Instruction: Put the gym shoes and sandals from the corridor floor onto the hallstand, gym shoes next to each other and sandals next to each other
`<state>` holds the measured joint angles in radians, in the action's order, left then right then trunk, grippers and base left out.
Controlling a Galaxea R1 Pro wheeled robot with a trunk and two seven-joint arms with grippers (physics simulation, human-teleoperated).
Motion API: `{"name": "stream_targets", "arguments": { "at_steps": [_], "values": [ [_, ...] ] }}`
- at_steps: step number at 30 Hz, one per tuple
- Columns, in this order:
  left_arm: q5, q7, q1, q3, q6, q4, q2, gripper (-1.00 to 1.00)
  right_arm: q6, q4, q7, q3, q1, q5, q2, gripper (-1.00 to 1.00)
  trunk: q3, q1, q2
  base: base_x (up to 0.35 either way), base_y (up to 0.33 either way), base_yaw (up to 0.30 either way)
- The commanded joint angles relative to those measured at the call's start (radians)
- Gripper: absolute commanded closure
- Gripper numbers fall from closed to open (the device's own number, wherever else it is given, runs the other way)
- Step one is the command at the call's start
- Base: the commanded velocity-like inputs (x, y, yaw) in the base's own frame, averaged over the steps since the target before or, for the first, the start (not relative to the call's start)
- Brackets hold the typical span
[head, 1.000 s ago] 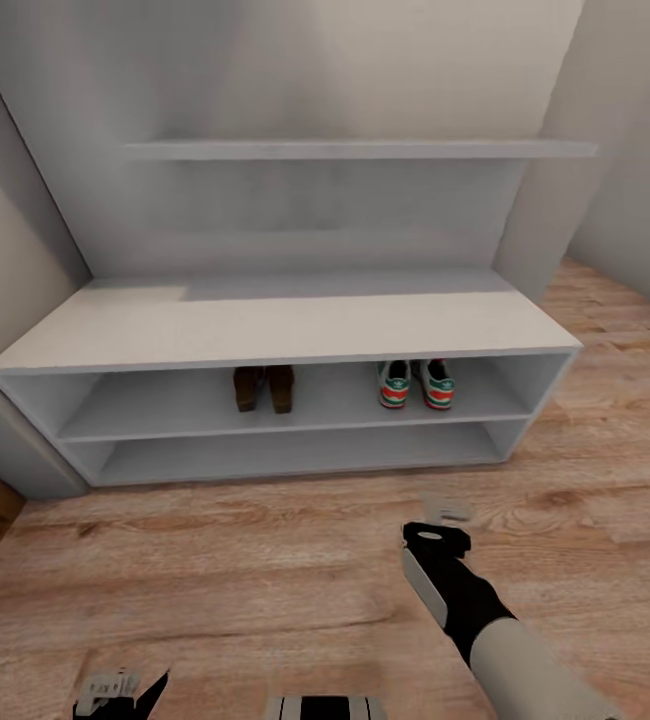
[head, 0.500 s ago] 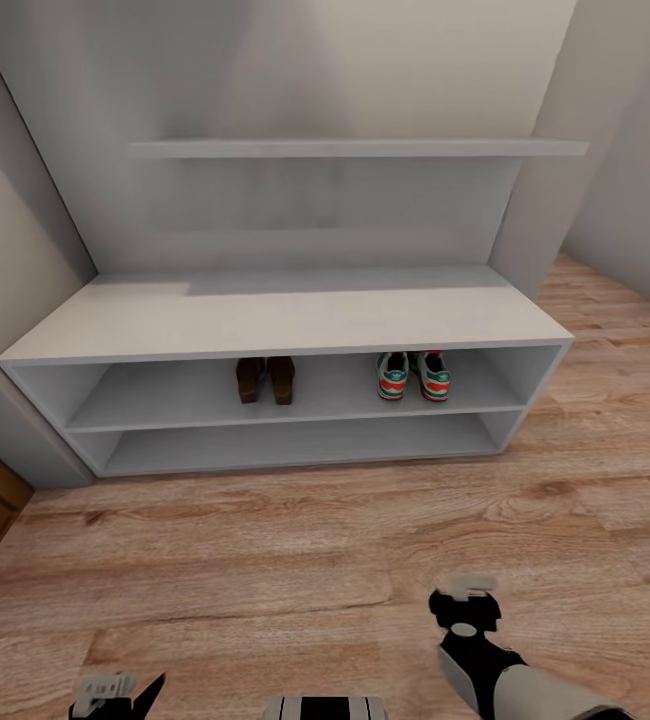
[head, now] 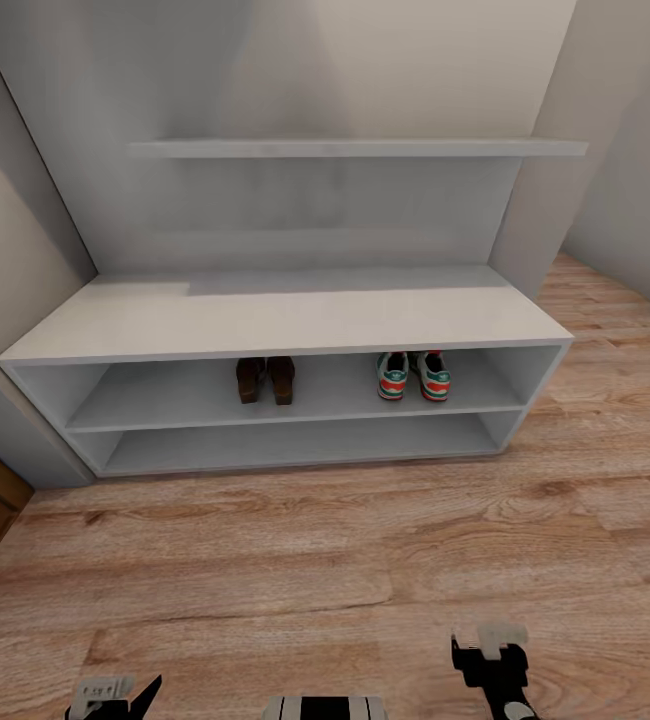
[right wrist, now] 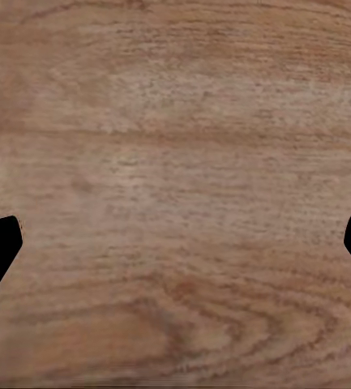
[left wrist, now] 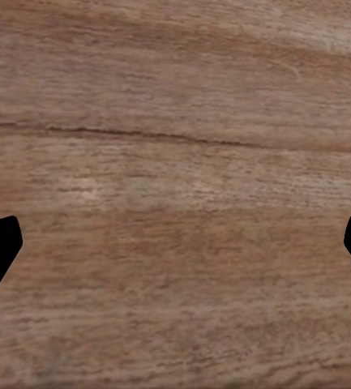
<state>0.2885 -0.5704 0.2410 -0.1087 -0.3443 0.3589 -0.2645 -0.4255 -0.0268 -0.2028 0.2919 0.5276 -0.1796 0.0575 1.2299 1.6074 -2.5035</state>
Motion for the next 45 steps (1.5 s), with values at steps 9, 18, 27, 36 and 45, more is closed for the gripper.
{"name": "stream_targets", "arguments": {
  "at_steps": [9,18,27,36,45],
  "values": [
    [0.008,-0.008,0.000,-0.005,0.002,-0.001,0.000,-1.00,-0.042,0.001,0.016,0.009,-0.022,-0.009,0.002,-1.00,-0.023,-0.003,0.001,0.000,0.000,0.000],
    [0.007,-0.006,-0.005,-0.010,-0.030,-0.016,0.000,-1.00,-0.043,0.001,0.017,0.010,-0.024,-0.009,-0.004,-1.00,-0.057,-0.007,0.003,0.000,0.000,0.000],
    [0.005,-0.005,-0.006,-0.036,-0.033,-0.029,0.000,-1.00,-0.043,0.001,0.017,0.010,-0.028,-0.007,-0.007,-1.00,-0.086,-0.038,0.059,0.000,0.000,0.000],
    [0.004,-0.005,-0.005,-0.037,-0.039,-0.037,0.000,-1.00,-0.042,0.001,0.014,0.010,-0.046,-0.005,-0.010,-1.00,-0.114,-0.072,0.122,0.000,0.000,0.000],
    [0.003,0.025,-0.006,-0.037,-0.039,-0.049,0.001,-1.00,-0.040,0.002,0.016,0.010,-0.075,-0.004,-0.010,-1.00,-0.143,-0.107,0.185,0.000,0.000,0.000]
  ]
}}
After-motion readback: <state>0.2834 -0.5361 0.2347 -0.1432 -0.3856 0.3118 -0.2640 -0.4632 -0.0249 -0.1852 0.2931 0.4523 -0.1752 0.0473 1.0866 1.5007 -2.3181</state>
